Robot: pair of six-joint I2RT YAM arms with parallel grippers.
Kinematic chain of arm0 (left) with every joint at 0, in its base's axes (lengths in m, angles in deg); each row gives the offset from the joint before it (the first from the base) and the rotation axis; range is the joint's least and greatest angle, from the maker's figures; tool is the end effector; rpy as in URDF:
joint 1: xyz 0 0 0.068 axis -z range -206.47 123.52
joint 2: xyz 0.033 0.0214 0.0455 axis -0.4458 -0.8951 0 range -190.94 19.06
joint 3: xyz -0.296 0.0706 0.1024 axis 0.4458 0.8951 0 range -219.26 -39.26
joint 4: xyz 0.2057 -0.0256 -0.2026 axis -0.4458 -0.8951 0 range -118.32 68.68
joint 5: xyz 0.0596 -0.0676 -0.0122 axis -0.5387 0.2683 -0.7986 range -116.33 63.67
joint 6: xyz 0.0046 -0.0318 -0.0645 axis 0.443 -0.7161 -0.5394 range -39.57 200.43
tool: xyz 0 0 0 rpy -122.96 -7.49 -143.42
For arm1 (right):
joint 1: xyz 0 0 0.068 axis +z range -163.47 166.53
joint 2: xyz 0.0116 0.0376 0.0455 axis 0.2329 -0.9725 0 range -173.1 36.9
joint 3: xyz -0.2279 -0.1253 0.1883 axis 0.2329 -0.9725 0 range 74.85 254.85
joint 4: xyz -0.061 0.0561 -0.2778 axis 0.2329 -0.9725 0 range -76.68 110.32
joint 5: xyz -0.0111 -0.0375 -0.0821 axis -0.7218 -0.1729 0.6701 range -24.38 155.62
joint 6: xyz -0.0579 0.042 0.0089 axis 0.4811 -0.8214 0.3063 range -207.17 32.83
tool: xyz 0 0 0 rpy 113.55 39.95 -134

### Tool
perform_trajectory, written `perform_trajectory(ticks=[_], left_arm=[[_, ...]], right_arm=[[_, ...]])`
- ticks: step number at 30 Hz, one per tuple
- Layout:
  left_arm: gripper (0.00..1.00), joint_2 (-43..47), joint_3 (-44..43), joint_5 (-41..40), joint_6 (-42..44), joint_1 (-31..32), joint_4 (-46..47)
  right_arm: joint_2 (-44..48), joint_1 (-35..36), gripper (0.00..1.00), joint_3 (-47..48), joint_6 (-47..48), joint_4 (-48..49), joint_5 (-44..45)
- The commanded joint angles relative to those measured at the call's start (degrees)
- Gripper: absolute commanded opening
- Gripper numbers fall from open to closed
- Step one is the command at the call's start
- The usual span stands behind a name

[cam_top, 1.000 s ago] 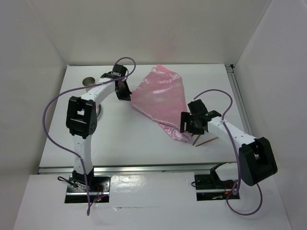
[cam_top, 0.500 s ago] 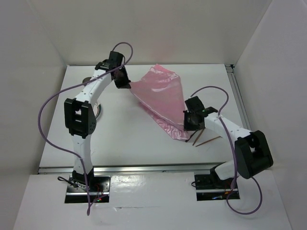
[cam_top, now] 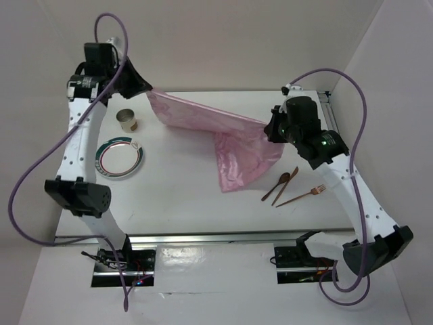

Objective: Set the dinner table for one person

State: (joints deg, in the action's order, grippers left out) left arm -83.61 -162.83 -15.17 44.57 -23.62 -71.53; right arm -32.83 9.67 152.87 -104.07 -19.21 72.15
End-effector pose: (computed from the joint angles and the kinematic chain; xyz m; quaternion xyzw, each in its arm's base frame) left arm 0.4388 -0.0335 0.5088 -0.1969 0.8375 -0.2458 0.4466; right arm 0.2684 0.1073 0.4376 -0.0195 0.8702 0.1211 0.4771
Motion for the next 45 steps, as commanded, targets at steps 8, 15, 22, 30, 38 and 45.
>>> perform_trajectory(ticks=[8,15,22,30,38,45], left_arm=[[0.00,17.4,-0.1,5.3,3.4,-4.8,-5.6],[0.00,10.7,1.7,6.1,2.9,-5.3,-1.4],[0.00,-11.0,-6.9,2.1,2.4,-5.3,4.2],[0.92,-17.9,-10.0,1.7,6.5,-4.8,3.2],[0.57,-2.1,14.9,-5.6,10.6,-2.5,4.3],[0.46,1.7,33.1,-6.1,8.2,1.1,9.5]], right_arm=[[5.6,0.4,0.00,16.5,6.4,-10.7,0.9],[-3.2,0.4,0.00,13.2,11.3,1.8,1.6],[-23.8,-3.9,0.00,10.8,14.4,24.0,-0.8],[-50.9,-8.6,0.91,35.1,8.8,13.3,-5.6],[-33.9,-9.9,0.80,8.0,1.3,17.2,-11.2],[-27.0,-9.9,0.18,-10.0,-4.5,17.7,-18.8]])
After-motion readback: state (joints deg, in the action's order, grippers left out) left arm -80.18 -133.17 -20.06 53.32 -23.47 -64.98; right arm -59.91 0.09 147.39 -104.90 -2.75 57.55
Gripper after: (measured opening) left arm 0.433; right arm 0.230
